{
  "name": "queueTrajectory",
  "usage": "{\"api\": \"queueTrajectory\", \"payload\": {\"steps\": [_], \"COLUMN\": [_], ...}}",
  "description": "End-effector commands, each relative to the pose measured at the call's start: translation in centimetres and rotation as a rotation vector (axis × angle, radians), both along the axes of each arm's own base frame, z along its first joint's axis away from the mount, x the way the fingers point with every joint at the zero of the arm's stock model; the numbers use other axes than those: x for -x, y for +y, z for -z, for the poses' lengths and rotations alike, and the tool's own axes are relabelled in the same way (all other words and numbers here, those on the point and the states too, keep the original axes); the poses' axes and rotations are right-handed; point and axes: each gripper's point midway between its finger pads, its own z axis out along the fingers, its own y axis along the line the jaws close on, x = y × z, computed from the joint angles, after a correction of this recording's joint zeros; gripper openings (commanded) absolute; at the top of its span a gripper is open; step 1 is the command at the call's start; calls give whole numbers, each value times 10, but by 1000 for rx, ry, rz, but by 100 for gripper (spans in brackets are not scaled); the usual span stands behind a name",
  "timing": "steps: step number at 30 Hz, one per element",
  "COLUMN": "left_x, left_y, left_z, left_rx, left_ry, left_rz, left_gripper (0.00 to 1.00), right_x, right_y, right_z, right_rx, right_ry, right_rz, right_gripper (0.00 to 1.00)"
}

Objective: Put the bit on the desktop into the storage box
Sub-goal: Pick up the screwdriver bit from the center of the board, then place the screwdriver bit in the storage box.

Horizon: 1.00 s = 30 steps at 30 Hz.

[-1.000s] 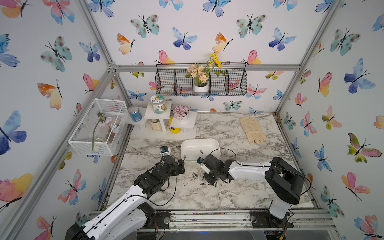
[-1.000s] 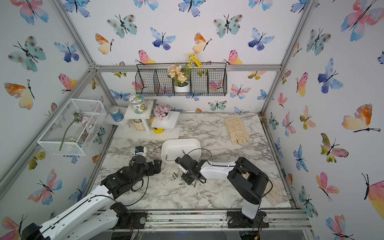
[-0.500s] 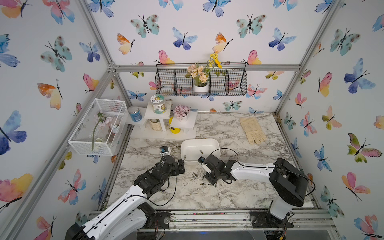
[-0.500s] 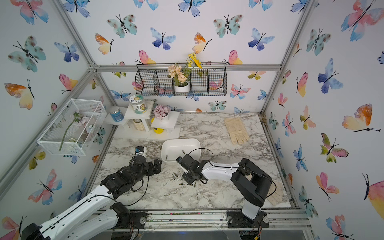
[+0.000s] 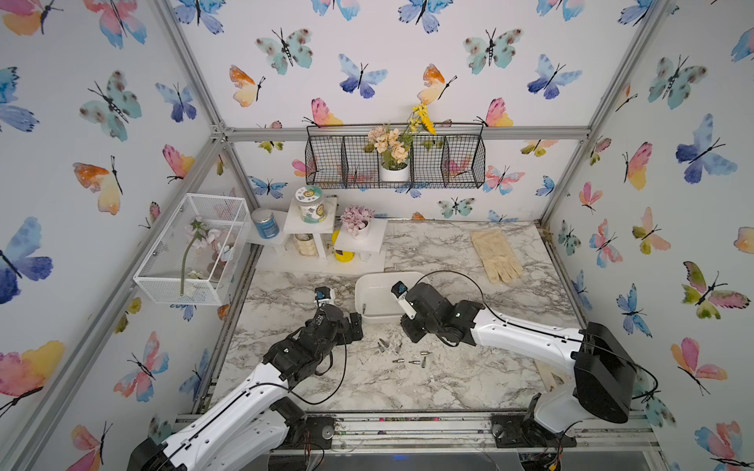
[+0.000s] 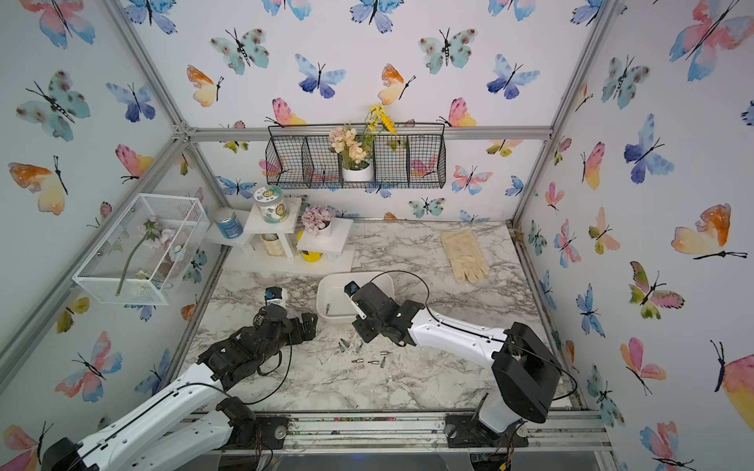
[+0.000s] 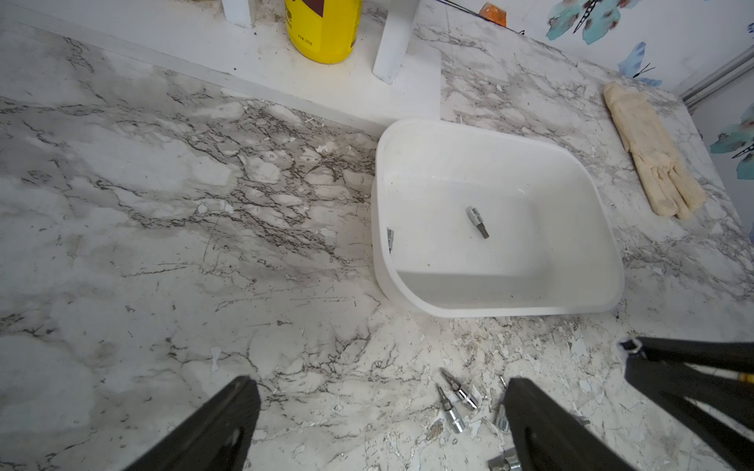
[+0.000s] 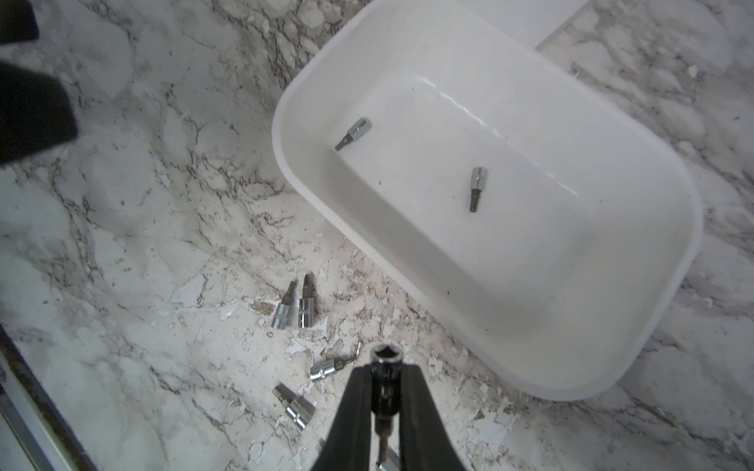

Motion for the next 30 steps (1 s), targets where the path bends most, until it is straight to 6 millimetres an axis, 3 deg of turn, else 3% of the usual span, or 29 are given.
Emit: {"api": "queueTrajectory", "payload": {"steps": [1, 6, 13, 22, 30], "left_x": [2, 3, 4, 6, 9], "left_y": [2, 3, 1, -4, -8], "left_z": [4, 4, 6, 14, 16], "left_rx": [-3, -6, 1, 10, 16], "left_ry": [10, 11, 18, 54, 64], "left_rz": [-6, -3, 3, 26, 53], "left_gripper": [99, 99, 99, 99, 99], "right_x": [-27, -70, -111, -122, -123], "right_y": [3, 10, 15, 19, 14], "right_z": [-13, -13, 12, 41, 38], "right_rx": [-30, -77, -71, -61, -56], "right_ry": [-19, -29, 0, 59, 52], "right_rz": [48, 98, 150, 168, 182], "right_gripper": [13, 13, 13, 18, 33]}}
